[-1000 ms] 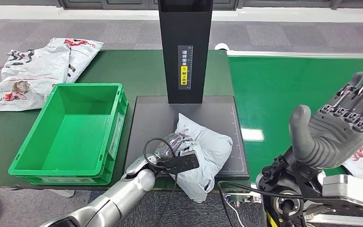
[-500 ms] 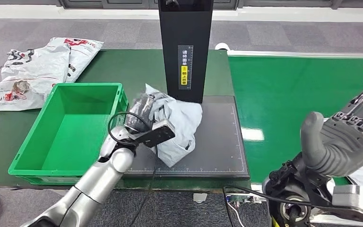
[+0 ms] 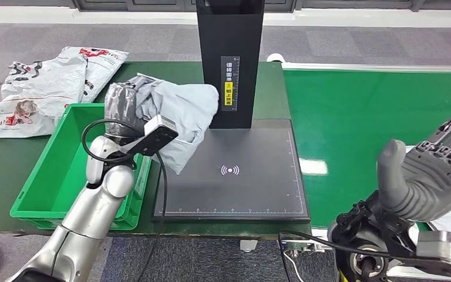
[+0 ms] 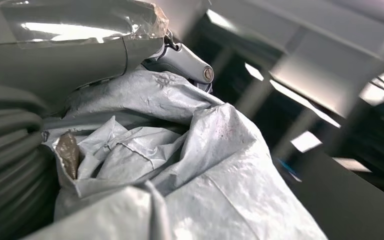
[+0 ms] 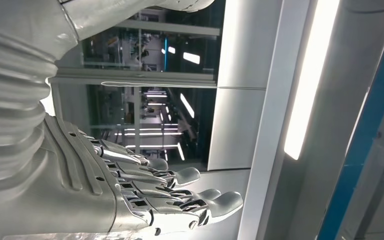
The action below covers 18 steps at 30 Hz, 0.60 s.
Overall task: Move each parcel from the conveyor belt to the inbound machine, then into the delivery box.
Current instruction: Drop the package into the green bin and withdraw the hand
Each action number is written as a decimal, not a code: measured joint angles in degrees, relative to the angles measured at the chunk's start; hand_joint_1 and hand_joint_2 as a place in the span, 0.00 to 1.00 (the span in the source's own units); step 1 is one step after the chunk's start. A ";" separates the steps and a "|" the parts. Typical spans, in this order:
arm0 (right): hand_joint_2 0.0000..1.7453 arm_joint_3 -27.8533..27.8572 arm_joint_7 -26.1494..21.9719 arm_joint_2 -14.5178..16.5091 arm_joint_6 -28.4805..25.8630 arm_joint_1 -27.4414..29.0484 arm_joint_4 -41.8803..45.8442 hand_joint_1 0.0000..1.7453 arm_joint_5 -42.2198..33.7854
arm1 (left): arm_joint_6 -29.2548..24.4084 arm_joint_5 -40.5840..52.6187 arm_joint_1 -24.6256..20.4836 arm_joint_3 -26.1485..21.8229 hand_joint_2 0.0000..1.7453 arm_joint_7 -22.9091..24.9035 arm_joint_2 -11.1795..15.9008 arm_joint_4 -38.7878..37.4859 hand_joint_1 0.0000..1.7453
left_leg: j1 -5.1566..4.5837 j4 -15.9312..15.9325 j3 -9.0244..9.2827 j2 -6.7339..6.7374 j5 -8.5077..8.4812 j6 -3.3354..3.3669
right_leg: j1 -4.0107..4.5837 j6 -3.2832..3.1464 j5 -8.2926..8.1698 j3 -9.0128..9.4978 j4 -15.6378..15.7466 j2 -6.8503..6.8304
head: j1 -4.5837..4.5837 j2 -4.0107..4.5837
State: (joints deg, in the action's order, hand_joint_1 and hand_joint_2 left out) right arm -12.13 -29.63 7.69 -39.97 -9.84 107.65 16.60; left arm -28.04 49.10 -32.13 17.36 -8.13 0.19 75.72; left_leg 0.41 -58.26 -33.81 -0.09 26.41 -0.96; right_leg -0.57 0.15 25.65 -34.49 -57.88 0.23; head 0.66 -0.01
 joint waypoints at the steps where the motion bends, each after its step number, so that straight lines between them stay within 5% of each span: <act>1: 1.00 0.00 0.07 0.00 0.00 0.00 0.02 0.00 0.16 | -1.17 1.89 0.00 -0.96 1.00 0.98 0.65 -0.10 1.00 | 0.00 0.00 0.01 0.01 0.00 -0.01 | 0.02 0.00 0.00 0.00 0.00 0.01 | 0.00 0.00; 9: 1.00 0.00 1.04 0.01 0.00 0.06 0.40 0.00 0.79 | -6.06 16.05 0.47 -9.66 1.00 8.30 5.39 -2.68 1.00 | 0.10 0.02 -0.03 0.02 -0.03 -0.06 | 0.09 -0.04 0.02 -0.02 -0.01 0.02 | 0.00 0.00; 18: 1.00 0.00 1.08 0.00 0.00 0.83 0.50 0.00 0.84 | -7.39 21.08 4.35 -19.33 1.00 9.30 8.35 -6.15 1.00 | 0.11 0.02 -0.08 -0.05 -0.03 -0.07 | 0.08 -0.05 0.03 -0.07 -0.01 -0.03 | 0.00 0.00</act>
State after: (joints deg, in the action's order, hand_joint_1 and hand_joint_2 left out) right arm -12.13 -28.55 7.69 -39.97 -9.01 108.15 17.44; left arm -35.43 70.18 -27.78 -1.97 1.17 8.54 69.57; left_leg 0.51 -58.24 -33.89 -0.14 26.38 -1.03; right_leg -0.49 0.10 25.68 -34.56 -57.89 0.20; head 0.66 -0.01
